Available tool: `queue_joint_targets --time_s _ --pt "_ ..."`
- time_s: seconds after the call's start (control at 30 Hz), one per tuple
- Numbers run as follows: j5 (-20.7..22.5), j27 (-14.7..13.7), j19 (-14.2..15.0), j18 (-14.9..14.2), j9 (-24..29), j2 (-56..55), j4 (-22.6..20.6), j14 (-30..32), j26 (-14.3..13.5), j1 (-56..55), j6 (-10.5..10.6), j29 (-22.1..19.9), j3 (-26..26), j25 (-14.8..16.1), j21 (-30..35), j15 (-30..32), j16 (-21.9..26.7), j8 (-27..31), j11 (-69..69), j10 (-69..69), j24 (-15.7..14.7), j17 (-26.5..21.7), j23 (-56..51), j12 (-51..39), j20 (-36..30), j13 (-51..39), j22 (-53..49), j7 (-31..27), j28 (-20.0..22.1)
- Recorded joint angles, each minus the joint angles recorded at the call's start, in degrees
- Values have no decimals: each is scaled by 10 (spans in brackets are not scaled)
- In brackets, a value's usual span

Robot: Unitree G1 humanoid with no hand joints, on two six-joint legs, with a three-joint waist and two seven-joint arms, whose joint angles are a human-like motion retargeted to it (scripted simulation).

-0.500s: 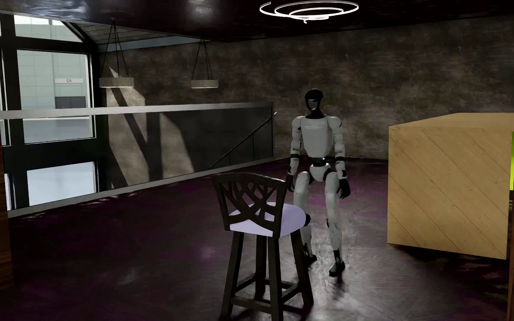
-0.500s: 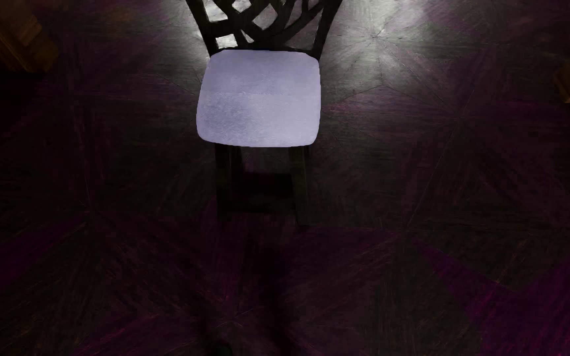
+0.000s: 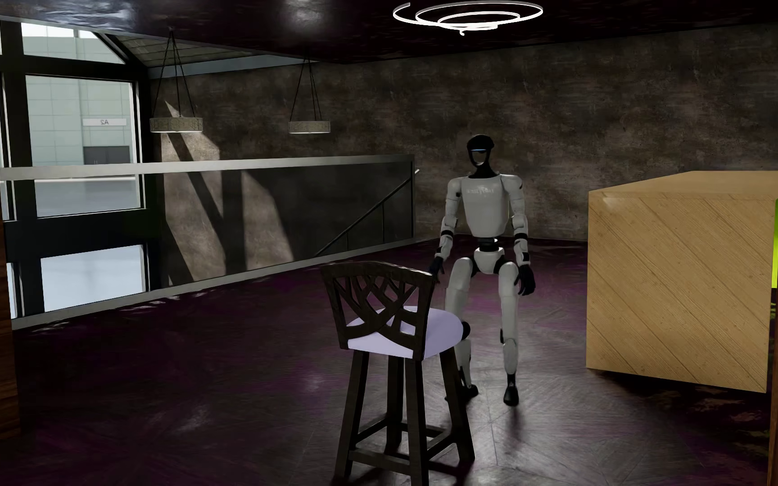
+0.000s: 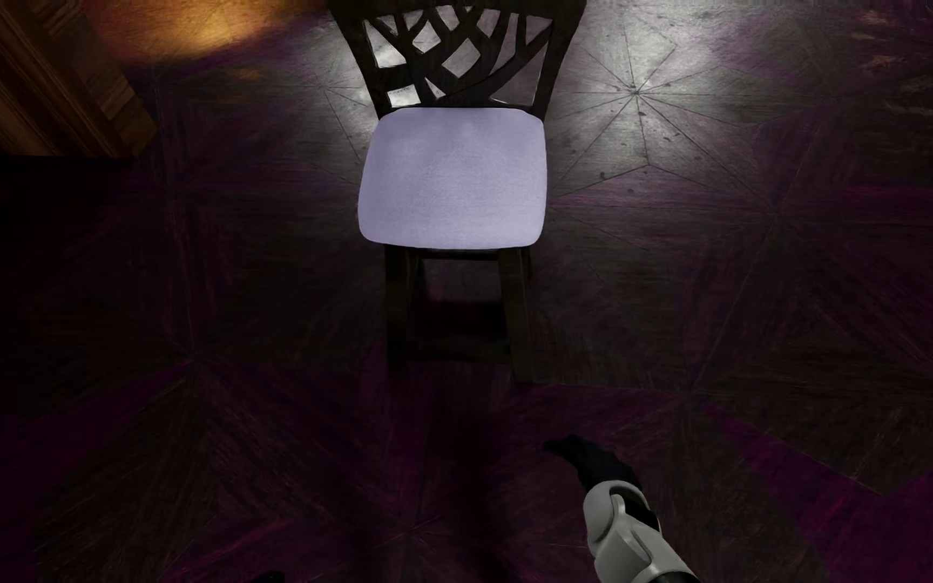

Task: Go to the light purple stool

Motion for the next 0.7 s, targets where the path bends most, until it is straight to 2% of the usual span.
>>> queue_joint_targets --time_s 0.07,0.13,0.17,0.2,0.23,0.3,0.37,0.47,0.53,0.63,0.7 --pt "-25 -1 7 1 -1 -14 -19 6 -7 5 -3 10 0 5 -7 -2 -1 3 31 -10 -2 6 12 4 -6 31 -17 0 -2" --pt "-61 11 15 14 1 -49 -45 8 -23 8 -8 65 2 -6 2 -6 -11 20 94 -16 -17 2 47 19 3 51 -44 10 15" --pt "-81 29 18 22 2 -76 -58 7 -22 7 -12 83 4 -1 -19 0 -19 29 137 -12 -27 5 61 20 12 67 -51 16 27" --pt "-102 51 19 30 5 -103 -69 3 -21 3 -18 82 6 15 -53 14 -25 39 182 -3 -36 14 79 28 19 82 -55 22 37" --pt "-121 70 16 37 7 -131 -80 -1 -17 -2 -24 60 8 32 -90 31 -29 49 222 8 -40 22 95 34 23 99 -53 29 42" --pt "-162 82 6 49 10 -162 -97 -4 -5 -12 -37 23 12 43 -117 61 -29 32 266 21 -36 25 123 40 22 139 -31 37 43" --pt "-192 76 -7 54 9 -141 -106 0 8 -17 -49 55 11 28 -94 52 -22 -31 245 22 -28 17 135 44 20 186 8 36 34" --pt "-166 65 -13 50 4 -66 -107 8 19 -13 -63 111 2 25 -86 -14 -14 -83 133 13 -12 12 129 61 18 250 48 26 8" --pt "-149 67 -26 45 3 -48 -100 10 17 -12 -70 110 -3 15 -79 -4 -17 -92 98 13 -17 19 126 75 35 267 50 20 10" --pt "-155 67 -23 41 10 -58 -95 3 25 -11 -79 138 -6 -22 -27 12 -39 -86 127 28 -35 12 119 77 71 258 56 19 28" --pt "-163 65 -21 40 16 -54 -94 -1 29 -14 -89 143 -4 -23 -19 13 -44 -93 141 43 -34 12 100 56 75 243 69 9 24"
